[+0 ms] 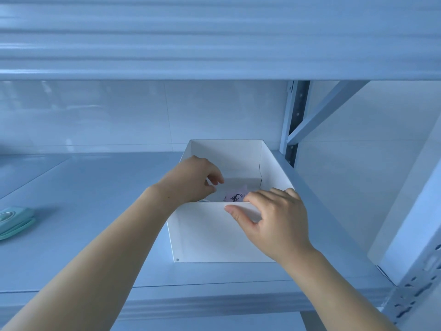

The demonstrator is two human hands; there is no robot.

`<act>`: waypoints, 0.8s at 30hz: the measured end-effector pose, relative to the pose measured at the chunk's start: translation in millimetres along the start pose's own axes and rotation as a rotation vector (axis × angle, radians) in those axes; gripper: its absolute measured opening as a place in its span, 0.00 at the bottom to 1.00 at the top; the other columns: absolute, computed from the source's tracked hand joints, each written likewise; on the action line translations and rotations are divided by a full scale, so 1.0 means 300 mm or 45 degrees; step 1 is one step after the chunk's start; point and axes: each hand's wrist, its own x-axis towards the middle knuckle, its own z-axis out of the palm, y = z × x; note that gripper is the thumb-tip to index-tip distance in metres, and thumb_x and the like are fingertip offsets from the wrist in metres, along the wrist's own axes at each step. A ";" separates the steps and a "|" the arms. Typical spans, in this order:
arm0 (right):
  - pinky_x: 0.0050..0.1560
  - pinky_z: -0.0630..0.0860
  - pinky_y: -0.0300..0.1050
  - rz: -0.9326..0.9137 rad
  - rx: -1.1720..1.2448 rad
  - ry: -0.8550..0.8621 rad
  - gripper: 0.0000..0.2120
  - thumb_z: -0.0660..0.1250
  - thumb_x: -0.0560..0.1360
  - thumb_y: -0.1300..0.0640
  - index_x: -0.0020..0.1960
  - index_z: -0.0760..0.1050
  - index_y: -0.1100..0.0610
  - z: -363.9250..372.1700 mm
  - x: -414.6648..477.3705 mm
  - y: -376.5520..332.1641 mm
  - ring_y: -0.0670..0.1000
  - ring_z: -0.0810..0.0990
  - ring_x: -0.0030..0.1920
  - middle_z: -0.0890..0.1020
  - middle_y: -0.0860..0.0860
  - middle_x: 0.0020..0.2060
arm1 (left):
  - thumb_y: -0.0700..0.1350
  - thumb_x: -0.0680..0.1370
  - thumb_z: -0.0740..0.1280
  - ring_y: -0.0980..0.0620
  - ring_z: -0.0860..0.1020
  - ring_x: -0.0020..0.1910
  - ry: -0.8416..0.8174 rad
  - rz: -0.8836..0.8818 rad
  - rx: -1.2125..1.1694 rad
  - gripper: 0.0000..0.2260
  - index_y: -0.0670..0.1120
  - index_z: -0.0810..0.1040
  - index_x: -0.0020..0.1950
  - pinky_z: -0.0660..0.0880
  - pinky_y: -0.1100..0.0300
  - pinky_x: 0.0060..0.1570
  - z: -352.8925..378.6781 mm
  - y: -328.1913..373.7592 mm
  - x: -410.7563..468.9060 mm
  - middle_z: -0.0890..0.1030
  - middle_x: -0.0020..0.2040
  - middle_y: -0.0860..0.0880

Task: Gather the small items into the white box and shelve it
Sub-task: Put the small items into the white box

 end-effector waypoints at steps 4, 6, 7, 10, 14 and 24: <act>0.34 0.60 0.41 0.002 0.006 -0.029 0.19 0.63 0.71 0.38 0.31 0.76 0.52 -0.002 0.005 0.002 0.51 0.74 0.27 0.77 0.46 0.23 | 0.45 0.74 0.66 0.61 0.79 0.41 0.140 -0.031 -0.114 0.06 0.54 0.81 0.47 0.74 0.65 0.45 -0.014 -0.004 -0.032 0.83 0.45 0.58; 0.33 0.62 0.42 0.010 0.009 -0.056 0.20 0.62 0.71 0.38 0.32 0.76 0.52 -0.002 0.003 0.004 0.51 0.74 0.28 0.77 0.46 0.23 | 0.45 0.75 0.66 0.62 0.79 0.41 0.228 -0.046 -0.174 0.06 0.54 0.82 0.47 0.75 0.64 0.46 -0.015 -0.007 -0.057 0.83 0.45 0.59; 0.33 0.64 0.43 0.017 0.013 -0.074 0.20 0.62 0.72 0.38 0.33 0.77 0.52 -0.002 0.002 0.004 0.51 0.75 0.29 0.78 0.46 0.24 | 0.45 0.75 0.66 0.62 0.79 0.41 0.291 -0.052 -0.204 0.06 0.54 0.82 0.46 0.75 0.64 0.46 -0.014 -0.007 -0.070 0.83 0.45 0.60; 0.35 0.68 0.45 0.036 0.083 -0.079 0.18 0.62 0.72 0.39 0.34 0.77 0.51 -0.004 0.008 -0.003 0.50 0.78 0.31 0.81 0.45 0.28 | 0.46 0.75 0.66 0.60 0.80 0.41 0.469 -0.079 -0.271 0.06 0.53 0.82 0.46 0.75 0.67 0.42 -0.012 0.004 -0.111 0.83 0.41 0.60; 0.35 0.71 0.45 0.058 0.196 -0.062 0.15 0.62 0.72 0.42 0.34 0.74 0.52 -0.006 0.028 -0.025 0.50 0.78 0.33 0.79 0.43 0.29 | 0.50 0.76 0.64 0.61 0.79 0.43 0.550 -0.067 -0.220 0.07 0.53 0.81 0.45 0.77 0.59 0.41 0.006 0.031 -0.189 0.82 0.41 0.60; 0.32 0.67 0.41 0.003 0.302 -0.128 0.10 0.63 0.73 0.48 0.36 0.74 0.52 0.044 0.068 -0.176 0.50 0.73 0.35 0.78 0.45 0.32 | 0.60 0.78 0.56 0.53 0.71 0.62 0.520 -0.004 0.059 0.17 0.57 0.75 0.60 0.66 0.61 0.56 0.034 -0.048 -0.369 0.73 0.65 0.54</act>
